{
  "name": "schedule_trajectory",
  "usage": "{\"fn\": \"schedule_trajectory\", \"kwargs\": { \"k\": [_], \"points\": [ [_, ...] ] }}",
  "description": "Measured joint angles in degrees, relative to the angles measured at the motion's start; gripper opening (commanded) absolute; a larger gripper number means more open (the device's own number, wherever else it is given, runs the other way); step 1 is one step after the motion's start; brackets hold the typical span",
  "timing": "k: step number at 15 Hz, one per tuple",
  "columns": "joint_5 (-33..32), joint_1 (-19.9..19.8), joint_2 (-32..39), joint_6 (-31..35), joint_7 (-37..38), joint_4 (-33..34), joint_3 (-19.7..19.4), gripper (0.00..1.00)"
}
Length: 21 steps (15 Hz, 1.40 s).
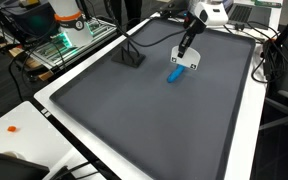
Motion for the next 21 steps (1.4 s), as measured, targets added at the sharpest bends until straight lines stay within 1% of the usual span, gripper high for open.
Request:
{"fn": "schedule_trajectory", "kwargs": {
  "k": [21],
  "points": [
    [-0.2, -0.1, 2.0, 2.2, 0.5, -0.1, -0.2, 0.01]
  ]
}}
